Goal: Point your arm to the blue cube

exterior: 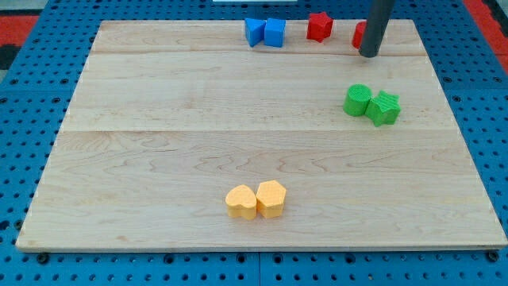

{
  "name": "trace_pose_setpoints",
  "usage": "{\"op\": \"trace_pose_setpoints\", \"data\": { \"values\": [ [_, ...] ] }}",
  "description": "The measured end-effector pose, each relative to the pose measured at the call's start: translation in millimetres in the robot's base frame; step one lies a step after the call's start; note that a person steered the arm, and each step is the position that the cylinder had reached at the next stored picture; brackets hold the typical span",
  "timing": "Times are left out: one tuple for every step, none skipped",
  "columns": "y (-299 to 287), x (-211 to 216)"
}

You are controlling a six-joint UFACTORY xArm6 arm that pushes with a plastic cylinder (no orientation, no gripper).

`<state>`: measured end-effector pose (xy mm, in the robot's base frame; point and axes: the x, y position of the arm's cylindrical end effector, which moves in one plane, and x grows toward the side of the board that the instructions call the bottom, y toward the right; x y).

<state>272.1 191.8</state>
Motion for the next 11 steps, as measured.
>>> {"op": "trace_pose_setpoints", "data": {
  "values": [
    [16,-15],
    [16,-16],
    [35,-3],
    [22,23],
    [-35,28],
    [-88,28],
    [-129,28],
    [-144,20],
    [-141,-4],
    [-138,-24],
    [-137,-26]
  ]
}}
